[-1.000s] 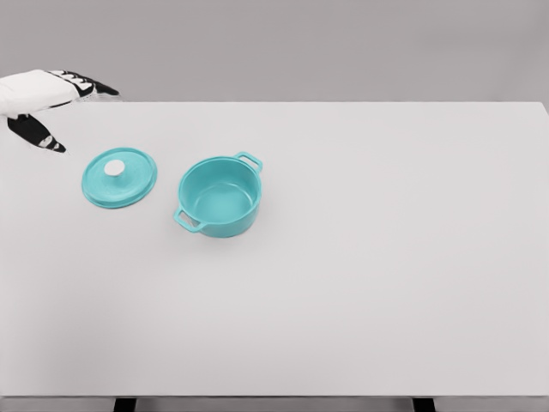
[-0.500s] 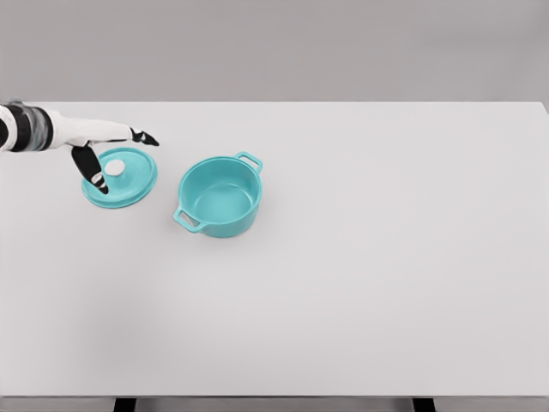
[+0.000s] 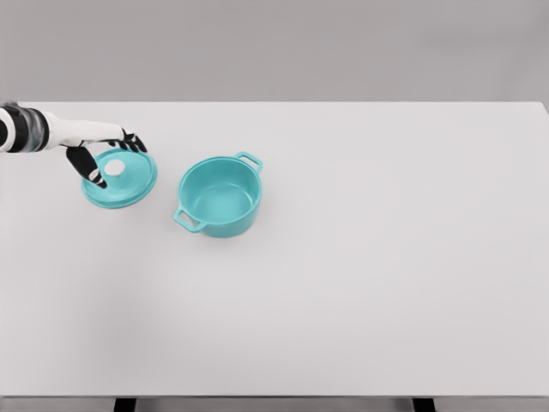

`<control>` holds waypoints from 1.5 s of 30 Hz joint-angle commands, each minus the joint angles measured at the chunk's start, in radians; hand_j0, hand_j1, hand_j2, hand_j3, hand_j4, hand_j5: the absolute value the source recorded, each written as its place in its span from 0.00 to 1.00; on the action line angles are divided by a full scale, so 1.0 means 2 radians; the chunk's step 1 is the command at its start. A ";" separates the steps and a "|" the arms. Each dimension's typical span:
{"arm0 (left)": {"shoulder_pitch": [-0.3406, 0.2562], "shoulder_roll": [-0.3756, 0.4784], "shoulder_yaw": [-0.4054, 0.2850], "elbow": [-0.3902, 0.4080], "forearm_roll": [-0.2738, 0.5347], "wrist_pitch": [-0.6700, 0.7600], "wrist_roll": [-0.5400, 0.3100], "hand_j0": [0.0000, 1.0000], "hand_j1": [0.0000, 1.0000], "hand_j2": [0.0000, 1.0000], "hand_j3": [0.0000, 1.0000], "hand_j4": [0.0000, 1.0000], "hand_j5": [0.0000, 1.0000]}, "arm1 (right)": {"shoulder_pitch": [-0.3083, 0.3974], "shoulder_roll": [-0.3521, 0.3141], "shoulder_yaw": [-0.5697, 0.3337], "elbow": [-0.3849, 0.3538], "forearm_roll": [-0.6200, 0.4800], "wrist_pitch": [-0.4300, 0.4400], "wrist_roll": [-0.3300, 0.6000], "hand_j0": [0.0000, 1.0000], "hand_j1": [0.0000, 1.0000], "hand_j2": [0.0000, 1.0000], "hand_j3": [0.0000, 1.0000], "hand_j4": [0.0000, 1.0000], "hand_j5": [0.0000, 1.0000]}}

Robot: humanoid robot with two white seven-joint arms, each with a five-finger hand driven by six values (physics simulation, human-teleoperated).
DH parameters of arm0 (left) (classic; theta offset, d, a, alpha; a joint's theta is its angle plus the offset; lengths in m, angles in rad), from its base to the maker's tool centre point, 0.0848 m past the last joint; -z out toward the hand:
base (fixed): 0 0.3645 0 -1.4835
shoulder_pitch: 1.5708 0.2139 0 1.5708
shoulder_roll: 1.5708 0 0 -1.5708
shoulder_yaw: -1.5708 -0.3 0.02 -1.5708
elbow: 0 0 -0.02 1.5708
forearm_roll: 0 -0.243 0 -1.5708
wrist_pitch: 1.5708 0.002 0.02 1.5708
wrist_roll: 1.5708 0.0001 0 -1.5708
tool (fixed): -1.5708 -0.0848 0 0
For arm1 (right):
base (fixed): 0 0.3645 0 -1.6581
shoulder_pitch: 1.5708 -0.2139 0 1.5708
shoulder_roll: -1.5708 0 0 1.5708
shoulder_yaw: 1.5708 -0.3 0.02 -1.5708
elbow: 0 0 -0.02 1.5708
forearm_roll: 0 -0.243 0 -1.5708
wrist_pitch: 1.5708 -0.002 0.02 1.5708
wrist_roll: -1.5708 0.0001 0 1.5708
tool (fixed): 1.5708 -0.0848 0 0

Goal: Cover the pot with left arm

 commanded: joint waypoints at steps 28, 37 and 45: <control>0.006 -0.019 0.001 0.030 -0.001 0.000 0.001 0.78 0.78 0.78 0.78 0.78 0.78 | 0.000 0.000 0.000 0.000 0.000 0.000 0.000 1.00 1.00 1.00 1.00 1.00 1.00; 0.012 -0.020 0.001 0.037 -0.004 0.001 0.001 0.78 0.78 0.78 0.78 0.78 0.78 | 0.000 0.000 0.000 0.000 0.000 0.000 0.000 1.00 1.00 1.00 1.00 1.00 1.00; 0.015 -0.033 0.001 0.062 -0.015 0.001 0.024 0.78 0.78 0.78 0.78 0.78 0.78 | 0.000 0.000 0.000 0.000 0.000 0.000 0.000 1.00 1.00 1.00 1.00 1.00 1.00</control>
